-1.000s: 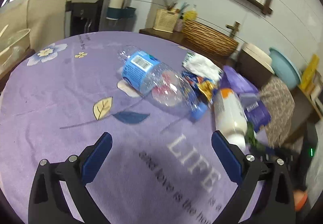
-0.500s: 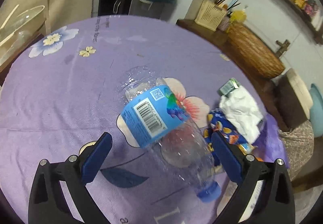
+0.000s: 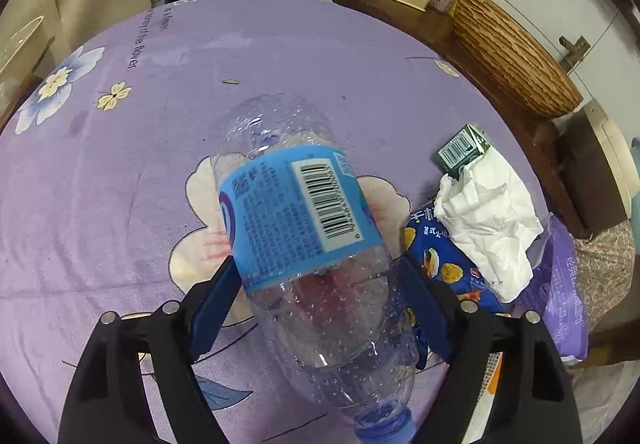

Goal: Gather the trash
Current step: 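Grasp the clear water bottle with the left gripper while the right grasps the green leaves, then lift the water bottle and green leaves and carry both over the trash bin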

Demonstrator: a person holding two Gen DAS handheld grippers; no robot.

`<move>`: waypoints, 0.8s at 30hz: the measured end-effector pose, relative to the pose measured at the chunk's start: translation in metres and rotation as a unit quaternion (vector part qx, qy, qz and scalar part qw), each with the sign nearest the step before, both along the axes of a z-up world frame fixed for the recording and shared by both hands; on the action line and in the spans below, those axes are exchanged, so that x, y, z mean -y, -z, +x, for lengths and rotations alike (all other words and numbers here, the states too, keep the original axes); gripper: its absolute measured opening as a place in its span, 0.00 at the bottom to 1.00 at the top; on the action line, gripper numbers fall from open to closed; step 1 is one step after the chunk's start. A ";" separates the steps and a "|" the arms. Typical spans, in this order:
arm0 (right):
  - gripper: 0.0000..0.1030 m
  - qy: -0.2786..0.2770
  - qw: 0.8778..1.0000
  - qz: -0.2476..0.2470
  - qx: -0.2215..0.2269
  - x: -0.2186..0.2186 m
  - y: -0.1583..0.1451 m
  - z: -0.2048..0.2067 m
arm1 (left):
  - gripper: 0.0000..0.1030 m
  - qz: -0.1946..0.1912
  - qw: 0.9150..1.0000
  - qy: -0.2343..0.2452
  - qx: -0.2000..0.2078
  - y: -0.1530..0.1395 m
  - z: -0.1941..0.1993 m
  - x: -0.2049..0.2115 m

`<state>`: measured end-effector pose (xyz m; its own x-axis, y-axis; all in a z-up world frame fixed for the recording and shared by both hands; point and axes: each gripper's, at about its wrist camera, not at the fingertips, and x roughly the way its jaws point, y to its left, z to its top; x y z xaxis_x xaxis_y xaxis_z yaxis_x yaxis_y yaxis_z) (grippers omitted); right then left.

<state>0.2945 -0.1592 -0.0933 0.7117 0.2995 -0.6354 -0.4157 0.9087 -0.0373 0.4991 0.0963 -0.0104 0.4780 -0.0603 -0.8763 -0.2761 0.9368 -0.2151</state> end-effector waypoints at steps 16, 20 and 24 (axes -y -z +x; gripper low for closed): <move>0.21 -0.009 1.000 0.012 0.017 -0.002 -0.005 -0.020 | 0.72 0.024 0.995 0.056 0.078 -0.024 -0.054 -0.001; 0.20 -0.014 0.999 0.020 0.027 -0.004 -0.010 -0.039 | 0.72 0.032 0.989 0.070 0.123 -0.035 -0.102 -0.005; 0.20 -0.018 0.999 0.035 0.036 -0.007 -0.016 -0.060 | 0.72 0.025 0.984 0.074 0.161 -0.041 -0.150 -0.007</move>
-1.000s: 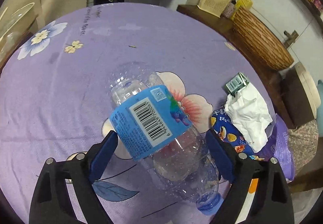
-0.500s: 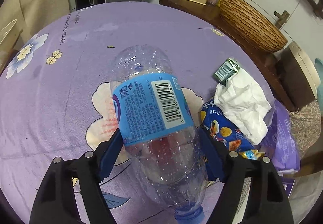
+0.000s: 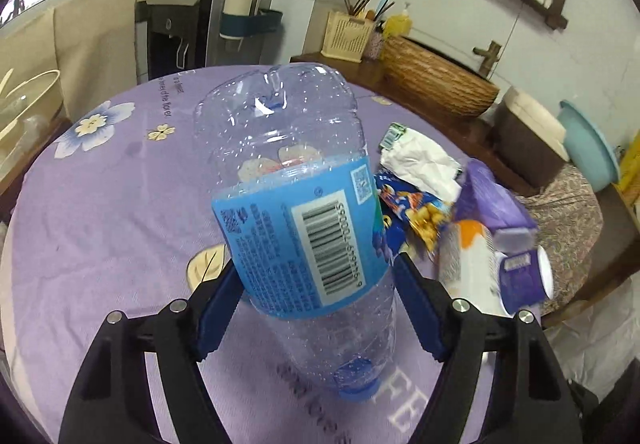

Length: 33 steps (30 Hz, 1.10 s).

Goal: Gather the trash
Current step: 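Lift the water bottle and green leaves and carry both over the trash bin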

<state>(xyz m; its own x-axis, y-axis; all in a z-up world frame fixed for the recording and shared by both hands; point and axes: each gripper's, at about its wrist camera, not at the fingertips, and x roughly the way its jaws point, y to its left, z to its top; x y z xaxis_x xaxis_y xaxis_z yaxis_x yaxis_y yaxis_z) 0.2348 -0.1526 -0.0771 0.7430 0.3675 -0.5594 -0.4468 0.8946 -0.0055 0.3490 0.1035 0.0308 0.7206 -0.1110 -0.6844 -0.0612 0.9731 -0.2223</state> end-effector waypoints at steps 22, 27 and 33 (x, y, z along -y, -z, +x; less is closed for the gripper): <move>0.20 0.000 0.997 0.046 0.065 0.004 -0.049 -0.072 | 0.71 -0.007 0.993 0.044 0.108 -0.019 -0.124 0.051; 0.20 0.023 0.995 0.063 0.078 0.029 -0.061 -0.085 | 0.71 -0.007 0.990 0.072 0.121 -0.023 -0.128 0.079; 0.20 0.066 0.991 0.068 0.089 0.071 -0.070 -0.097 | 0.71 -0.017 0.985 0.117 0.125 -0.023 -0.124 0.124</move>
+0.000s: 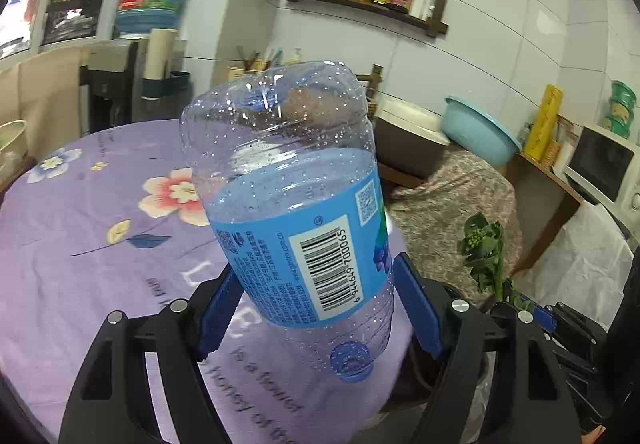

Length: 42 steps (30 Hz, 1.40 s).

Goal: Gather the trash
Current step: 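Lift the water bottle and green leaves and carry both over the trash bin, then open both grippers to drop the bottle and leaves into the bin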

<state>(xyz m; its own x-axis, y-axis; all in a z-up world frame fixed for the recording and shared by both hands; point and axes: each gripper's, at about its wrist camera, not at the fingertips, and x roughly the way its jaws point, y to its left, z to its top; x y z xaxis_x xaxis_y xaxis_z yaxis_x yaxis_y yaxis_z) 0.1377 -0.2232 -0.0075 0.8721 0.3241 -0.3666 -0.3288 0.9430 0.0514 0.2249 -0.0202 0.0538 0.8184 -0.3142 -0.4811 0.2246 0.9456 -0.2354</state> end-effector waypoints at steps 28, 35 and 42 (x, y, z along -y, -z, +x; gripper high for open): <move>0.46 0.237 0.949 0.070 -0.195 0.206 0.195 0.060 | 0.71 0.012 0.978 0.181 -0.100 0.114 0.054 0.200; 0.46 0.269 0.944 0.075 -0.176 0.225 0.181 0.043 | 0.72 0.033 0.970 0.203 -0.126 0.139 0.056 0.224; 0.54 0.297 0.939 0.073 -0.160 0.241 0.173 0.030 | 0.72 0.058 0.959 0.225 -0.160 0.178 0.056 0.257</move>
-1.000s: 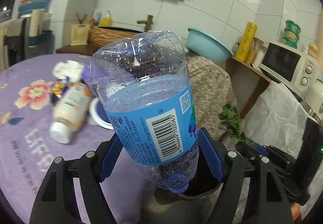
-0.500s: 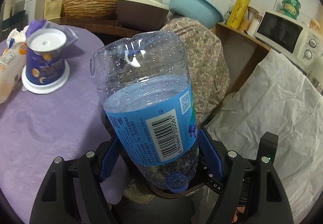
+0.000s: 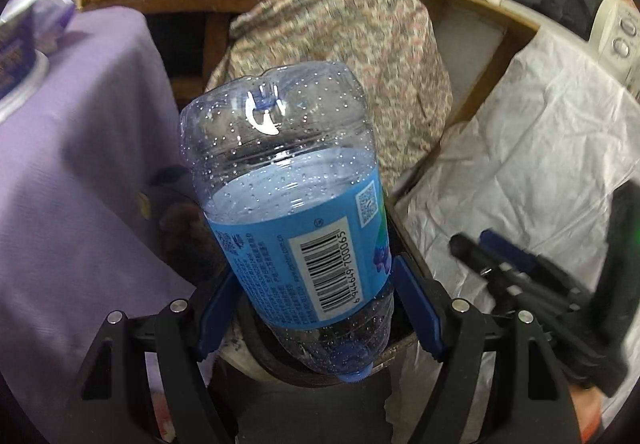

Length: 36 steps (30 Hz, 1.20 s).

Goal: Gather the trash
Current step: 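Open both grippers to drop the bottle and leaves into the bin, then grasp the white milk bottle with the left gripper while the right grasps the purple yogurt cup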

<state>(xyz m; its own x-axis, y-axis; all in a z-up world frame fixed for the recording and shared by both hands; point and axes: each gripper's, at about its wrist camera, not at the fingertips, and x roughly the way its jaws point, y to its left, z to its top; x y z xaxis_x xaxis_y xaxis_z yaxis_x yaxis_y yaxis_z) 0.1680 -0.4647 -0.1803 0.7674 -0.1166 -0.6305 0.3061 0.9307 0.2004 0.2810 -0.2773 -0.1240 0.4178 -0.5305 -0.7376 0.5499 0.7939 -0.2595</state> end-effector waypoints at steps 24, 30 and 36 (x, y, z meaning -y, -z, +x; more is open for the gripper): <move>0.55 -0.002 1.000 0.006 -0.002 -0.003 0.001 0.001 | 0.84 -0.023 1.000 -0.019 0.007 0.002 -0.006 -0.015; 0.67 -0.039 0.999 0.011 0.009 -0.029 -0.015 0.013 | 0.88 -0.048 0.997 -0.034 0.056 -0.048 -0.029 -0.058; 0.80 -0.108 0.993 0.011 0.036 -0.082 -0.050 0.032 | 0.95 -0.046 0.992 -0.057 0.105 -0.099 -0.039 -0.118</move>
<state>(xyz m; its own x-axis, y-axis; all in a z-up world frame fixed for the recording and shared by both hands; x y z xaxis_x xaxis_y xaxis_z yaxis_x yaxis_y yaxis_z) 0.1999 -0.3828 -0.1305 0.8167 0.0679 -0.5731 0.0845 0.9683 0.2352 0.2415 -0.1596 -0.0246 0.6180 -0.5322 -0.5787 0.5070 0.8323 -0.2240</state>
